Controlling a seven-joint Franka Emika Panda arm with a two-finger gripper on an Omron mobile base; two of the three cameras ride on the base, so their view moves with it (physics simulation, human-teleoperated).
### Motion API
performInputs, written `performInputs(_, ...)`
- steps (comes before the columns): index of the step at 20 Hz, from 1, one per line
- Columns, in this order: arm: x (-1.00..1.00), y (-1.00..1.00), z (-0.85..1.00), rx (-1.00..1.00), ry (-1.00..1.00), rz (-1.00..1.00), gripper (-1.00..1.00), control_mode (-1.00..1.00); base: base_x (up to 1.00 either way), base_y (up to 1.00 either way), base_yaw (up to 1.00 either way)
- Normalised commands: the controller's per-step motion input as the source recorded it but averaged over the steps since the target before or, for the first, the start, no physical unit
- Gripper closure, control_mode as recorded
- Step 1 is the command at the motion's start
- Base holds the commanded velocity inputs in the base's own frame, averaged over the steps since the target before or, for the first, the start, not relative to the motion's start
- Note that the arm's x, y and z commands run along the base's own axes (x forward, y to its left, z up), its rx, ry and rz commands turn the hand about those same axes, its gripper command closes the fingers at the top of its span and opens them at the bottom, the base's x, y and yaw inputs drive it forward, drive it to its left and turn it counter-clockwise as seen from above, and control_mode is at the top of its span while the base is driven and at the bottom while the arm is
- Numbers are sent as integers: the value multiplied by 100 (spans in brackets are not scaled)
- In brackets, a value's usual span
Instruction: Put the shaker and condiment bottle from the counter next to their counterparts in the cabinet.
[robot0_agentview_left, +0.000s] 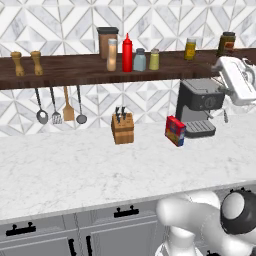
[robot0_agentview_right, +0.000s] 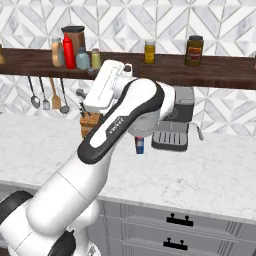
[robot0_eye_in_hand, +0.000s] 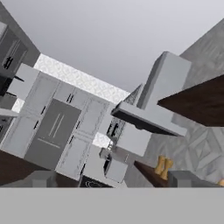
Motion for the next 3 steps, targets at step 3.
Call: performInputs(3,-94,0,-19,6,0,-29,-100,-100,0,0,0)
